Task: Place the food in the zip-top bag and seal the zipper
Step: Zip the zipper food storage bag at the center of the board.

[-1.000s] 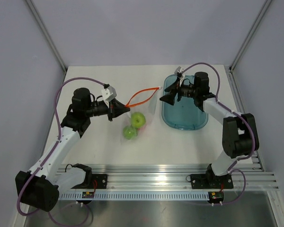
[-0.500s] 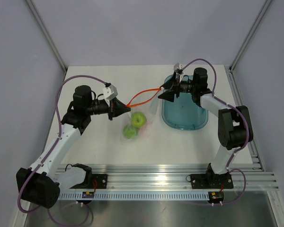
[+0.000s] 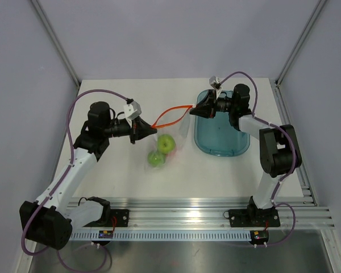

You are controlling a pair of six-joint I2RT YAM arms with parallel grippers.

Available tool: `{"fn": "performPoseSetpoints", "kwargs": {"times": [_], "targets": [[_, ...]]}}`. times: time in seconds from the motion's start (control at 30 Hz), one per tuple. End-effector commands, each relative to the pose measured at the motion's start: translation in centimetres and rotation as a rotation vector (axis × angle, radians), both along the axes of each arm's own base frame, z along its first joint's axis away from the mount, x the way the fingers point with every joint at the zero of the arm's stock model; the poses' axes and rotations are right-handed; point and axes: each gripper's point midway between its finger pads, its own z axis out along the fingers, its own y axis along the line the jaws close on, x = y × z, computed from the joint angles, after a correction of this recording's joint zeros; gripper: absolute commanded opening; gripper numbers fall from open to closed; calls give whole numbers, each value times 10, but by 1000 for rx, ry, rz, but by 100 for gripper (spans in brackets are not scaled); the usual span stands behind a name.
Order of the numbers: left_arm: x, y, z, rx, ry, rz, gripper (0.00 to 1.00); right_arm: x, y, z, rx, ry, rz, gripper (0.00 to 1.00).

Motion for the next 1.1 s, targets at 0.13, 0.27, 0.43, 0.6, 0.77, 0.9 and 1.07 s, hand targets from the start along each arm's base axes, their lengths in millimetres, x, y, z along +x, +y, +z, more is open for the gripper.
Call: {"fn": "performPoseSetpoints", "kwargs": {"times": [0.13,0.27,0.43,0.6,0.77,0.9,1.07], "targets": [[10,2,21,-6,-82,22,0,-15,0,26,71,-41,2,0],[12,3,21,-1,-79,29,0,-28,-3,33,118,-42,-24,0],[22,6,20,21,-85,65,0,-38,-6,43,155,-52,-74,0],[36,11,22,44,-101,106,5,-41,-8,40,122,-30,-145,0],[42,16,32,80,-93,105,75,-43,-3,33,-40,-140,-223,0],[56,33,48,103,-110,230,92,-47,0,18,-153,-53,-225,0],[63,38,75,58,-124,297,99,-47,12,2,-195,5,-217,0]]}}
